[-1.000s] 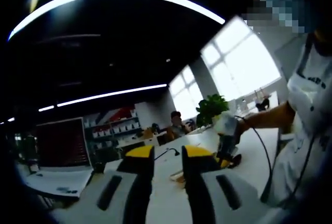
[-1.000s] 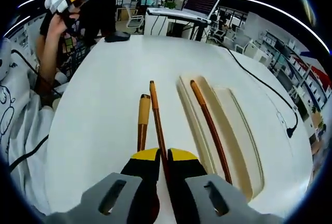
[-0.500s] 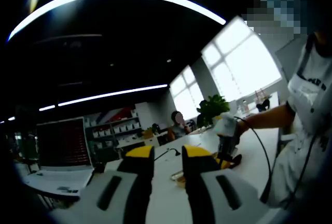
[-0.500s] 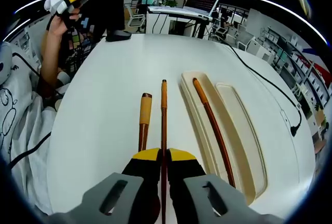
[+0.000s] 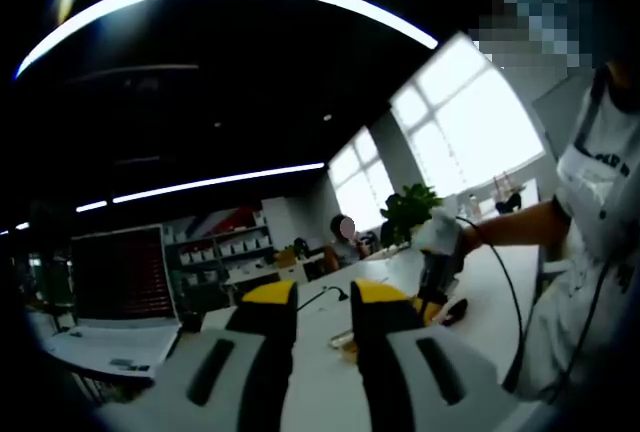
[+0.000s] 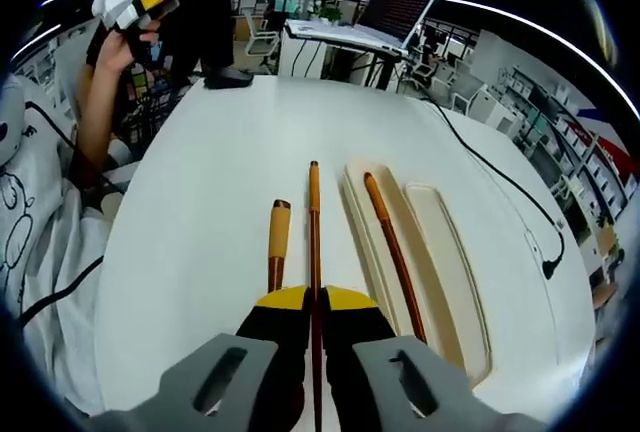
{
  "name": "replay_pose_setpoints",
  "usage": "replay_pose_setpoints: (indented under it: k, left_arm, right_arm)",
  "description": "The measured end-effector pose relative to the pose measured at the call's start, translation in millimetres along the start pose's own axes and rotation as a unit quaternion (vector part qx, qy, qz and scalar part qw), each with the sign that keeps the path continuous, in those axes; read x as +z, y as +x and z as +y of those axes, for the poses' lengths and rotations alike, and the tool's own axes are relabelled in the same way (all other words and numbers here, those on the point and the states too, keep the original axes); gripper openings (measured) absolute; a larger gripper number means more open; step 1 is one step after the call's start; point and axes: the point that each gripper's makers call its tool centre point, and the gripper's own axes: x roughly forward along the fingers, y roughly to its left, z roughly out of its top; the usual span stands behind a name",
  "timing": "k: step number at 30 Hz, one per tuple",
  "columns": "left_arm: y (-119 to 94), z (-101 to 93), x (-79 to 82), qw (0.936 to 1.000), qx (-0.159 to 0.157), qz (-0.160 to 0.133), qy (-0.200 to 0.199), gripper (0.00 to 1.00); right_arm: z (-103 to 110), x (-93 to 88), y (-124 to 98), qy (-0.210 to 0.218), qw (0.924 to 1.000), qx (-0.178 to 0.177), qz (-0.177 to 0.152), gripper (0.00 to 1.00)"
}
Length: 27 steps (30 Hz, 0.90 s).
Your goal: Arrange the utensils inside the cutlery case until each visible utensil rests in its matching compartment.
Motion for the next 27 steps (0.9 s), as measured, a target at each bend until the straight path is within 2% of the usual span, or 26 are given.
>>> replay_pose_setpoints:
  k: [14, 19, 27]
  left_arm:
    - [2, -1.4, -1.1, 1.0, -0.002, 0.0, -0.003, 0.22]
    - [4, -2.4, -2.2, 1.0, -0.003, 0.001, -0.003, 0.22]
    - [4, -2.6, -3.1, 1.0, -0.004, 0.002, -0.004, 0.22]
  right_arm:
    - [-16, 10.2, -11, -0.005, 0.9994, -0.028, -0.02, 0.02]
    - [-34, 16.8, -16, -0.01, 0.9972, -0.06, -0.044, 0.02]
    - [-49, 17.6, -17, -0.014, 0.9953, -0.077, -0.057, 0.02]
